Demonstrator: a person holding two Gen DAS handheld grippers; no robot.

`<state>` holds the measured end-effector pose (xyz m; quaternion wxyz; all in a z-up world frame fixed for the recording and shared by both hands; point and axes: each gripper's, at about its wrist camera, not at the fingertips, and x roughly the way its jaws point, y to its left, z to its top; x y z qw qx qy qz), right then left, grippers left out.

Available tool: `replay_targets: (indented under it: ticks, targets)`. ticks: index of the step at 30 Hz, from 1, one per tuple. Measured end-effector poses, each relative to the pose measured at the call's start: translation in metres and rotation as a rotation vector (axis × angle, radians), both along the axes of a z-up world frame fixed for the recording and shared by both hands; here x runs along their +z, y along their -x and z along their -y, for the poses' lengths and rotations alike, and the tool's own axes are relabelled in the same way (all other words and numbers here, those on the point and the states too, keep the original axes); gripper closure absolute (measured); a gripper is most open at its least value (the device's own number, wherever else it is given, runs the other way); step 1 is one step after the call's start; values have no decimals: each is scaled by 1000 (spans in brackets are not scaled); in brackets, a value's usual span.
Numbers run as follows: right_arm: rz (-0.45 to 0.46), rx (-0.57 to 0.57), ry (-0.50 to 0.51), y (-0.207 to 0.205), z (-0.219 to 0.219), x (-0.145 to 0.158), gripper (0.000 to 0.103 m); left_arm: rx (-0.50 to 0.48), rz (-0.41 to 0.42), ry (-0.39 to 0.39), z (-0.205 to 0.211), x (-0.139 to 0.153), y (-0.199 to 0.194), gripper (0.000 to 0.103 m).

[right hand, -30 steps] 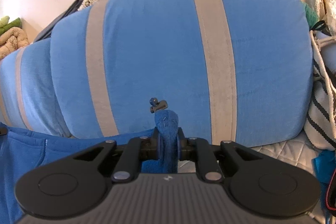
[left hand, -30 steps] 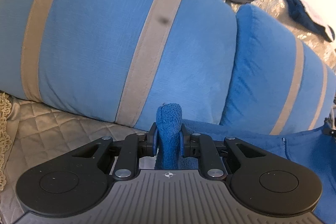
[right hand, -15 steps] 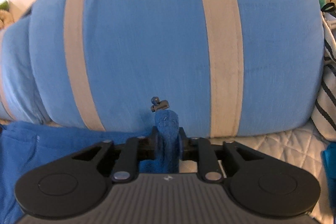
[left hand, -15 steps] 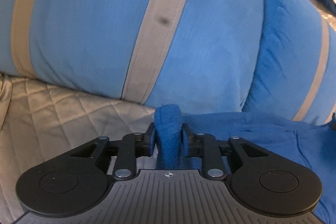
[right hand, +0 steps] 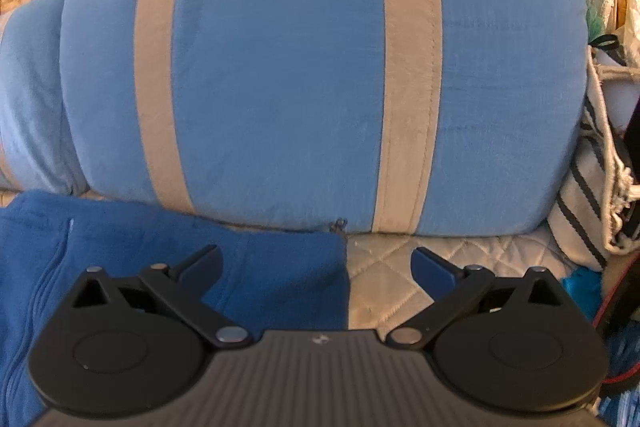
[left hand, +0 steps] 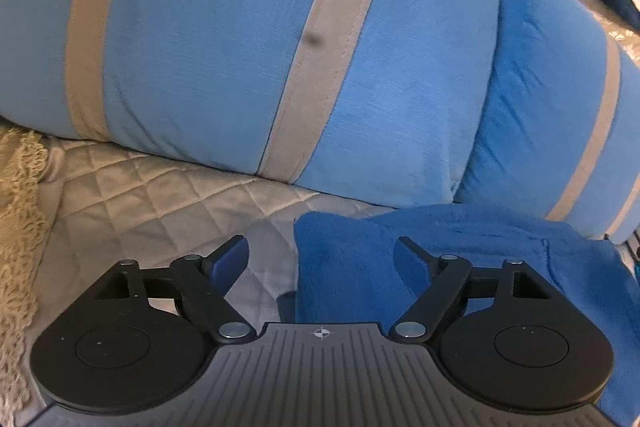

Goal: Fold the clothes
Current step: 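Open both grippers and release the fleece fold, then pull both grippers back from the folded fleece bundle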

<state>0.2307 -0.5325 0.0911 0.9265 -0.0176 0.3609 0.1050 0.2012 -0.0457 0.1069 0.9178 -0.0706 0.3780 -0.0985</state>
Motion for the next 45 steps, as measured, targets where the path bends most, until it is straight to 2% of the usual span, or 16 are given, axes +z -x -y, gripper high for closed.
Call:
replay_targets:
  ticks: [1, 2, 7, 13, 15, 18, 23, 29, 31, 35, 39, 41, 43, 45]
  targets:
    - [-24, -10, 16, 2, -3, 1, 0, -1, 6, -4, 1, 2, 6, 4]
    - [-49, -17, 31, 5, -6, 2, 0, -8, 5, -13, 3, 4, 12, 0]
    - [-172, 7, 76, 28, -10, 1, 0, -63, -48, -76, 16, 15, 37, 0]
    - [-262, 40, 79, 56, -13, 9, 0, -87, -185, -135, 32, 33, 64, 0]
    - [-255, 58, 81, 67, -16, 15, 0, -115, -197, -167, 36, 38, 73, 0]
    - [-192, 76, 115, 91, -12, 25, 0, -151, -162, -214, 35, 44, 93, 0]
    - [-218, 126, 41, 119, 25, 22, 0, -263, -133, -188, 7, 36, 130, 1]
    - [-199, 217, 64, 153, 55, 14, 0, -386, -130, -168, -21, 15, 166, 2]
    - [-189, 252, 64, 164, 62, 12, 0, -416, -122, -171, -24, 6, 174, 16]
    - [-180, 339, 156, 175, 57, 0, 0, -467, -120, -215, -16, -16, 182, 21]
    - [-151, 453, 283, 183, 37, -19, 0, -509, -98, -296, 0, -35, 184, 37]
    - [-134, 495, 339, 185, 25, -30, 0, -521, -87, -327, 7, -42, 182, 49]
    - [-114, 521, 381, 184, 14, -38, 2, -536, -74, -351, 12, -45, 180, 73]
    - [-93, 541, 418, 184, 4, -44, 8, -551, -61, -376, 17, -48, 177, 74]
